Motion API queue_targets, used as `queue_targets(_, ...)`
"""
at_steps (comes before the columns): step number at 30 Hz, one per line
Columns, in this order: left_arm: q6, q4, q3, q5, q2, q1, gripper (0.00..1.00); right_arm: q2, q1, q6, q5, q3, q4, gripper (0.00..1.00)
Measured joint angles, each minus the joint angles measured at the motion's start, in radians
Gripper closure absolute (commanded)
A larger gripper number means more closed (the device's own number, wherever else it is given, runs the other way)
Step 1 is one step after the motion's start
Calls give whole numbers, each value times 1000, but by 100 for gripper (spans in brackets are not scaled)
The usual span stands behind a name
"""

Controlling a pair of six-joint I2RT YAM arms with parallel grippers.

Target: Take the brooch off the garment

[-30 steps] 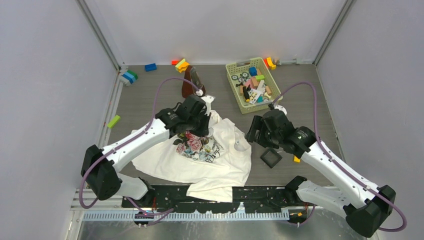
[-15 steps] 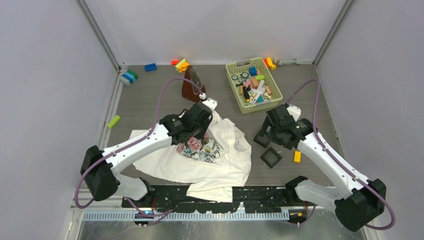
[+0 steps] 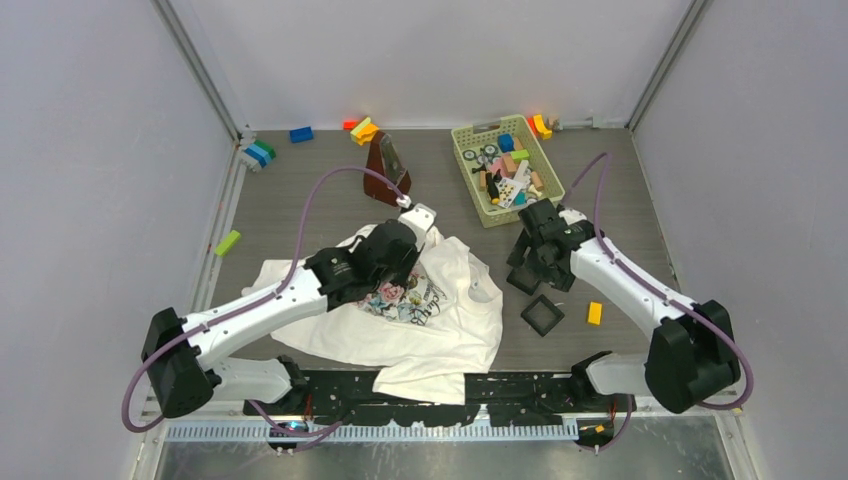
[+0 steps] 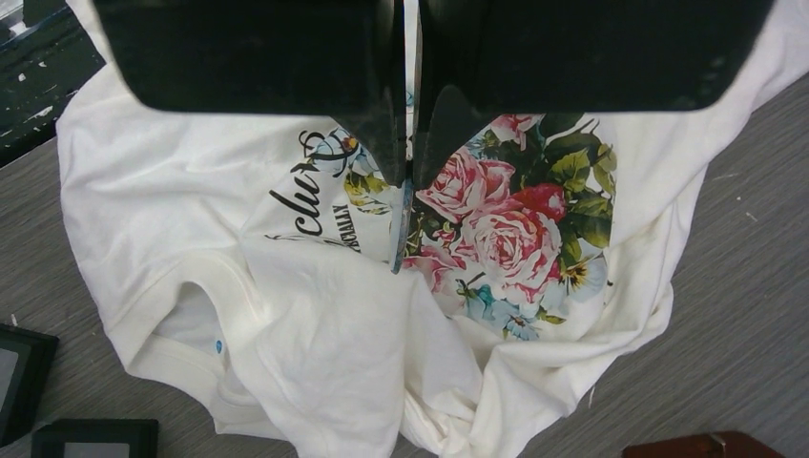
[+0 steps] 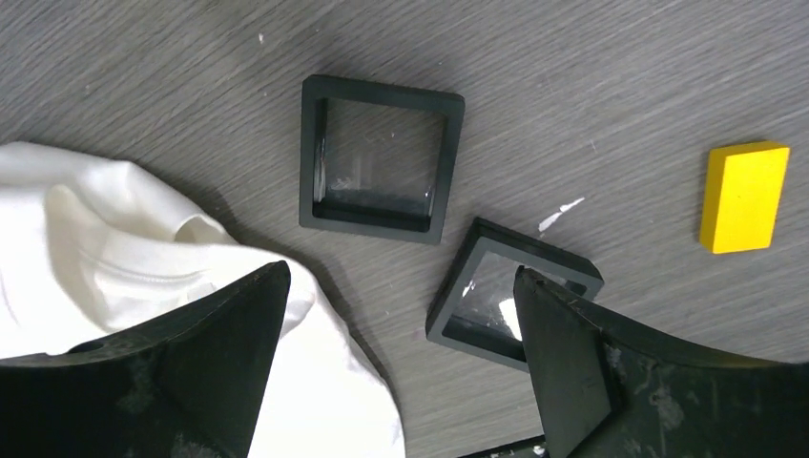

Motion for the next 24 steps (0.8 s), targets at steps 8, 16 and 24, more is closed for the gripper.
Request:
queue_targets(8,56,60,-47,-19,-26,-51,100,132,-18,-2,-27,2,76,6)
queue_targets(16,87,87,-53,-21,-40,-62,100,164,-26,-31,-64,2,164,6)
queue_targets(24,105,98,-58,-22,-49,-63,100,222,-40,-32,-61,0,186,6)
